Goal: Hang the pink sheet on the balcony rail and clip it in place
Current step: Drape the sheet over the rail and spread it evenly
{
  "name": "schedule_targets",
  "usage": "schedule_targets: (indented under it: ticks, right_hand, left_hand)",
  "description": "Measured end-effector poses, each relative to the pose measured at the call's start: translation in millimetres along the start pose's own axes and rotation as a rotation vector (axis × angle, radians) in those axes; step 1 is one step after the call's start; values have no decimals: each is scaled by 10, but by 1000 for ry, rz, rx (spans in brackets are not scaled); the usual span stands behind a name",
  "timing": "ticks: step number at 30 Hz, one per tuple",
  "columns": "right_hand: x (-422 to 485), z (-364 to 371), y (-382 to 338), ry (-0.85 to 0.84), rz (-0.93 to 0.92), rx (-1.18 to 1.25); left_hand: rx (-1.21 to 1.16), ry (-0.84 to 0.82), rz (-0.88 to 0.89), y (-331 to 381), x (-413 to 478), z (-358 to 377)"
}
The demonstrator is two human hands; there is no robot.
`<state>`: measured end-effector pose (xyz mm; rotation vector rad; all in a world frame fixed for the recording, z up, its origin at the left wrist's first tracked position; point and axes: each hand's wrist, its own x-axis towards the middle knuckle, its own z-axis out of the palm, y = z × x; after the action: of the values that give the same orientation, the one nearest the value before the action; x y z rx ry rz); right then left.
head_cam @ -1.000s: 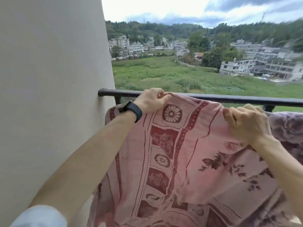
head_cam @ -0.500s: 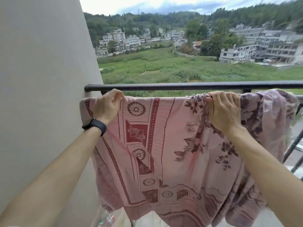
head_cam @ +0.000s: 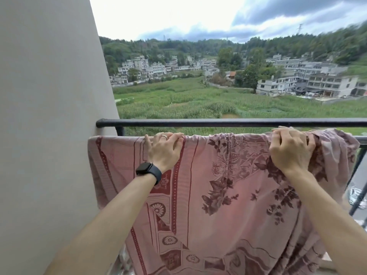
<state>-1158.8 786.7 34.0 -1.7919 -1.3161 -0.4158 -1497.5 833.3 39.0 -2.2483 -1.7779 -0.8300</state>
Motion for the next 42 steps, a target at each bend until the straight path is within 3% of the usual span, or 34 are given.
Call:
schedule_targets:
  ticks: [3,5,9,12,14,16,21,24,27,29,36,40,42]
  right_hand:
    - [-333,175,-700,-4,-184,155]
    - [-558,385,-1195,-59,-346,184]
    - [-762,963,-2134,-186,-528,168]
    - [-839,1404,-2856,-288,-588,89]
    - [-911,1781,-3199,-342,-600,20]
    - [-941,2036,-3421,-329,-602,-37]
    - [-877,2144,-3272,-150,-652,-132]
    - [-770,2096,-2951,-110,-628,-178]
    - [-727,2012,-2703,-63,-579,-191]
    - [-700,1934,-2530,-54,-523,-201]
    - [-539,1584,-1773,-70,-369,-247]
    - [-579,1610,-1927,-130,-264,-168]
    - [-665,1636,-2111,-136,-246,-106]
  left_hand:
    - [-121,89,106,-310,-23,-4]
    - [-192,260,64,-691,-63,-28]
    - [-392,519,-430,-1653,-175,-44]
    - [-590,316,-716,-2356,-202,-18]
    - [-669,109,-774,-2710,-221,159]
    - [-691,44,-729,-2954,-222,264]
    - [-1028,175,-541,-3097,-41,75]
    - [-826,262,-354,-3022,160,43]
    - [-321,300,-163,-2894,304,123]
    - [-112,267,-54,-2741,352,182]
    - [-108,189,239,-1777,351,514]
    - [-253,161,243,-1741,392,341]
    - [-208,291,175,-2046,353,228]
